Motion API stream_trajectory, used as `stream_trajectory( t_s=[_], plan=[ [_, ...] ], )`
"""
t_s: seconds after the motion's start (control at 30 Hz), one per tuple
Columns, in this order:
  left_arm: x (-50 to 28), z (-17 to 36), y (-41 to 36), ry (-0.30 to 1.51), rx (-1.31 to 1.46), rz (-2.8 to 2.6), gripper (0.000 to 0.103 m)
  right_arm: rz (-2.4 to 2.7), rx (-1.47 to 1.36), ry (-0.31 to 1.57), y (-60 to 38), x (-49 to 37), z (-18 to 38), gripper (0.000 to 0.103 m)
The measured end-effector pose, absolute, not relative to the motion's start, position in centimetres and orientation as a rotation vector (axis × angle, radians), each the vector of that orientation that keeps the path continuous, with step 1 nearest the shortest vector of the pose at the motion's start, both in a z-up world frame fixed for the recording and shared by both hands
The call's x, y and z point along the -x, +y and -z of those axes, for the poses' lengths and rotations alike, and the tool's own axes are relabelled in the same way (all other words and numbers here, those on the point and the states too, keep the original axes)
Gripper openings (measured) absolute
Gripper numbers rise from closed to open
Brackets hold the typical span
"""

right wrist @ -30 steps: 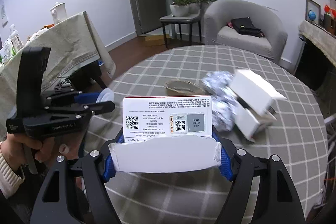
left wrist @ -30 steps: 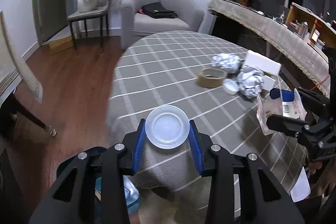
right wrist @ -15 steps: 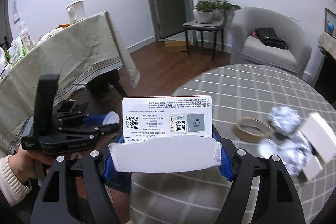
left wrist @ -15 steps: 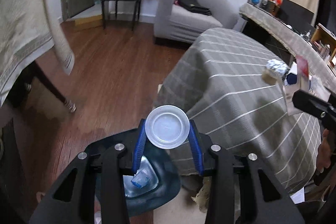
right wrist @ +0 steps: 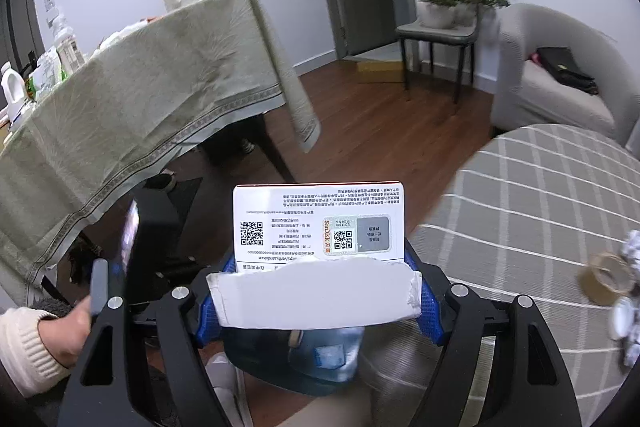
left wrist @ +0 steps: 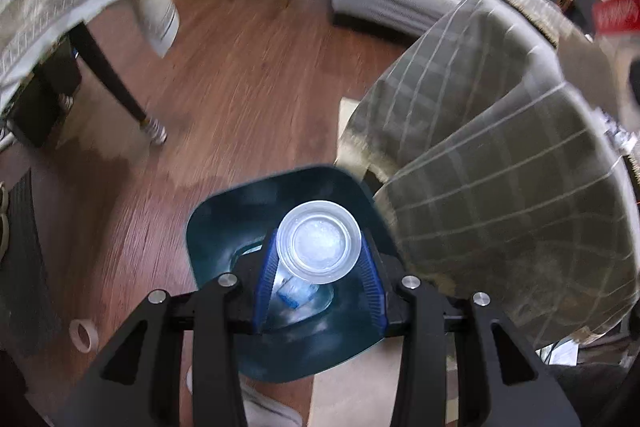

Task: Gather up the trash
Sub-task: 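Carry the lid and carton over the teal bin and release the lid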

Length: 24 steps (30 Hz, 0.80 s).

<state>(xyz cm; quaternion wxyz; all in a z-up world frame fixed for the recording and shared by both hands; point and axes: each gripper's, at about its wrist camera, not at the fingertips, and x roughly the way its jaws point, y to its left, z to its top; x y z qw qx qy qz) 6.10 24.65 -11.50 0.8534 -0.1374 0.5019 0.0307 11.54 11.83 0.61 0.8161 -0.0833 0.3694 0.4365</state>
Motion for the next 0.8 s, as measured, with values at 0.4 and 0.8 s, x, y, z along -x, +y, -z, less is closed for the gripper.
stream_trajectory(
  t_s=[0.4, 0.8],
  plan=[
    [-4.4, 17.6, 27.5, 1.256, 0.36, -0.104, 0.046, -0.959, 0.231, 0.863, 16.4, -11.4, 2.2, 0.076],
    [-3.2, 17.0, 29.8, 1.226, 0.382, -0.143, 0.055, -0.94, 0.264, 0.964, 18.6, -11.9, 5.7, 0.076]
  ],
)
